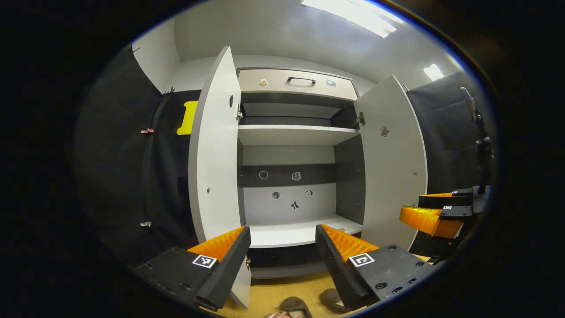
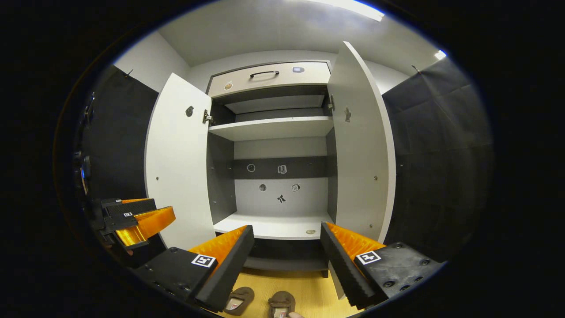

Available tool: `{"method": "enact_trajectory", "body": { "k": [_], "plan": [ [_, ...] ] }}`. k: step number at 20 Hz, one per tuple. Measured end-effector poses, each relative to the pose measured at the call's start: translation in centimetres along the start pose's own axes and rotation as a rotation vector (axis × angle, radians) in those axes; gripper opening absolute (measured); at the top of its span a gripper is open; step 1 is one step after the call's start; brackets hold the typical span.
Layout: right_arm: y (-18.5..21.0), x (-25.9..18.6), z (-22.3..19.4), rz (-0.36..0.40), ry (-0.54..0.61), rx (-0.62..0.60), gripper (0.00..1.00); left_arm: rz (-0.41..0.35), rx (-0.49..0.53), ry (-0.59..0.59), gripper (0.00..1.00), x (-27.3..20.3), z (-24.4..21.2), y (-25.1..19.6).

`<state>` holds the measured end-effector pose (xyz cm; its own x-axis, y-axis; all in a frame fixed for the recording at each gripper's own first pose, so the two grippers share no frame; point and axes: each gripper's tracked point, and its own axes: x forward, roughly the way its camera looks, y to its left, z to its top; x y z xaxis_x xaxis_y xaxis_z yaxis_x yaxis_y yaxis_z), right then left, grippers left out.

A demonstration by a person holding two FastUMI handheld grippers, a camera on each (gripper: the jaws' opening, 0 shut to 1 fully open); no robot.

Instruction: Grab one shoe with the right hand and put it into the shoe cabinet, grab the other shoe with the left hand and put it into the shoe cabinet; then close the right door with the right hand and the left door with the left hand.

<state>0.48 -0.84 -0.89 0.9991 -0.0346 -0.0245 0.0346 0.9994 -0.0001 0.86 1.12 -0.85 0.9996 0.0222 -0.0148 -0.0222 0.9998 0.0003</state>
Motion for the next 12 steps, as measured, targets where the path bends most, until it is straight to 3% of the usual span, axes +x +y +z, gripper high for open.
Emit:
{"method": "enact_trajectory", "body": {
  "k": [6,12],
  "plan": [
    [0.8,0.6,-2.2,0.002,0.042,0.001,0.99,0.001,-0.009,-0.002,0.93,0.3,-0.5,0.8],
    [2.7,0.7,-9.6,0.026,0.184,0.036,0.99,-0.004,-0.039,-0.008,0.93,1.7,-1.9,2.2]
  ]
}}
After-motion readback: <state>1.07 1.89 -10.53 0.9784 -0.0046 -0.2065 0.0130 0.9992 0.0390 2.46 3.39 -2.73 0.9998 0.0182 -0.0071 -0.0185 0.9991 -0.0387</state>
